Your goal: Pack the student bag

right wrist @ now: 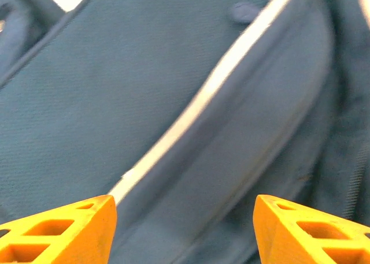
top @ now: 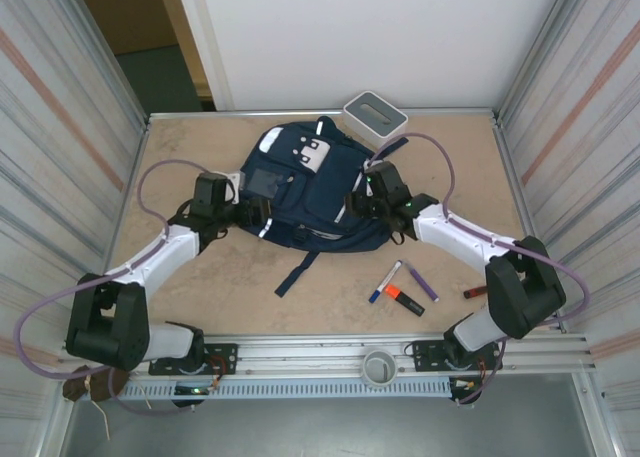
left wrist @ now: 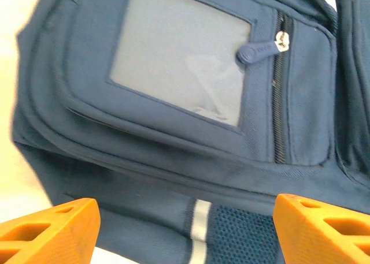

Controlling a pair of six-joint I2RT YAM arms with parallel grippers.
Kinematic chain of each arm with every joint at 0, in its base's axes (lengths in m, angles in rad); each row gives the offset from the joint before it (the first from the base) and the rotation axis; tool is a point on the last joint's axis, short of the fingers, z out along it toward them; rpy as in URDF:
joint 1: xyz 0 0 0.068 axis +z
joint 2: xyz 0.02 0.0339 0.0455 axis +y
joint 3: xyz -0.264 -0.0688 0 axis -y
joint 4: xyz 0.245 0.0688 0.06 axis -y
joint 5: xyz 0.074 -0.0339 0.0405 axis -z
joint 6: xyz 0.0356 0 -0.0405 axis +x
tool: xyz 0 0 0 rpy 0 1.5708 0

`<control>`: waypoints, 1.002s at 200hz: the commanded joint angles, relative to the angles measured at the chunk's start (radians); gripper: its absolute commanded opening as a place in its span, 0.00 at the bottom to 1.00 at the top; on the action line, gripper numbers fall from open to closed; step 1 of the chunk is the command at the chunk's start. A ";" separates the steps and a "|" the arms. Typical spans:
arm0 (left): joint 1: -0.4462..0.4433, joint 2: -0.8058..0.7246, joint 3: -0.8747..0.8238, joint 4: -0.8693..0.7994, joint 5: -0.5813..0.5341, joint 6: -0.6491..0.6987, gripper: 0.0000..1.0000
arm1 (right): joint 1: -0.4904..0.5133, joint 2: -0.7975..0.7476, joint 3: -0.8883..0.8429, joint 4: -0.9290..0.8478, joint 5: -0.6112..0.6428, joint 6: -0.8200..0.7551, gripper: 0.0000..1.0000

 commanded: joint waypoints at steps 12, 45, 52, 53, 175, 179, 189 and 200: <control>0.081 0.032 0.084 0.004 -0.018 0.026 0.79 | 0.037 -0.006 -0.041 0.057 -0.079 0.082 0.63; 0.114 0.195 0.205 -0.059 0.015 0.016 0.79 | 0.039 0.016 -0.050 0.036 -0.056 0.084 0.60; 0.115 0.226 0.226 -0.074 0.007 0.023 0.78 | 0.037 0.023 -0.050 0.028 -0.049 0.083 0.60; 0.114 0.230 0.229 -0.074 0.006 0.023 0.78 | 0.037 0.024 -0.050 0.027 -0.048 0.083 0.60; -0.062 -0.145 -0.131 -0.025 -0.152 -0.044 0.57 | -0.061 -0.036 0.022 -0.199 0.005 -0.011 0.55; -0.077 -0.181 -0.136 -0.026 -0.179 -0.022 0.58 | -0.058 -0.044 0.018 -0.195 -0.003 -0.008 0.55; -0.119 -0.254 -0.142 -0.009 -0.248 0.054 0.61 | -0.055 -0.060 0.007 -0.187 -0.023 -0.001 0.55; -0.172 -0.299 -0.154 0.056 -0.278 0.165 0.63 | -0.055 -0.074 -0.003 -0.178 -0.035 0.008 0.55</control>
